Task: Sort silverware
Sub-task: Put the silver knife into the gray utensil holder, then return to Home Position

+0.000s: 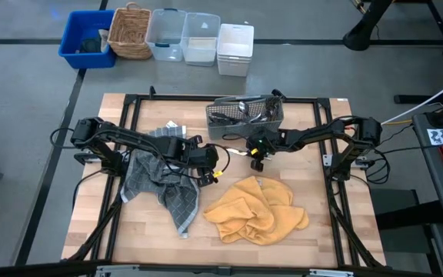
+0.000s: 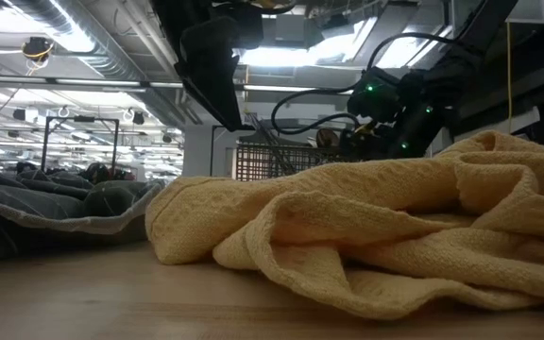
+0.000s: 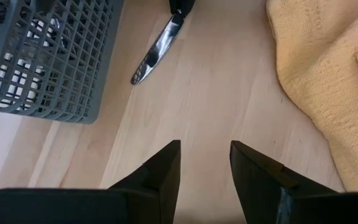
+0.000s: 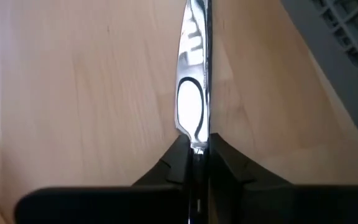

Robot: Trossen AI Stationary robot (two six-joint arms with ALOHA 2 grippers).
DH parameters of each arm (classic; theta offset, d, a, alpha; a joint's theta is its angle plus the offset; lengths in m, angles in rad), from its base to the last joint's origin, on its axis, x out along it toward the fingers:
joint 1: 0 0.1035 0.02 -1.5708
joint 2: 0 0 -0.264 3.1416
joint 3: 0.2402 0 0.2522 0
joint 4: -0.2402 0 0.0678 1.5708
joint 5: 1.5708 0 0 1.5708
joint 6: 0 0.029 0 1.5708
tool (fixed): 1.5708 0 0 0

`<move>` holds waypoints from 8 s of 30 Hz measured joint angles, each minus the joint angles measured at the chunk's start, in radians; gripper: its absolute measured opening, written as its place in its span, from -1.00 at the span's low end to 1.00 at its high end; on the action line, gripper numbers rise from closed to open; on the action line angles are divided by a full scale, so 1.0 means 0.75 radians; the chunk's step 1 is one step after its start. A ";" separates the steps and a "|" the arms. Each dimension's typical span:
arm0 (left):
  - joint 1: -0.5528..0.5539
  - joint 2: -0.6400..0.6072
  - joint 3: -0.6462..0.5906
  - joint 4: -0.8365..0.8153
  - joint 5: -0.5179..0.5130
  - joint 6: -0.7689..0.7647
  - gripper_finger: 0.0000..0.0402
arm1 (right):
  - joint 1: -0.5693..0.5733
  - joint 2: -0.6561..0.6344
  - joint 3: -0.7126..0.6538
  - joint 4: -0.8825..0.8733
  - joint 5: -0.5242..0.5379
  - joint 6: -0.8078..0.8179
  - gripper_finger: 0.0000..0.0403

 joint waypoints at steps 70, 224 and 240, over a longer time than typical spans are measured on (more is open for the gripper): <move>-0.122 -0.622 0.000 -0.430 -0.137 -0.700 -0.37 | 0.004 0.006 0.706 -0.076 -0.368 0.210 -0.79; 0.544 0.007 -0.002 0.561 0.005 -0.439 -0.61 | -0.319 -0.635 1.070 -0.791 -0.076 -0.077 -0.79; 0.459 -0.579 -0.001 0.046 -0.012 -0.241 -0.58 | -0.319 -1.030 0.993 -1.099 -0.028 0.008 -0.79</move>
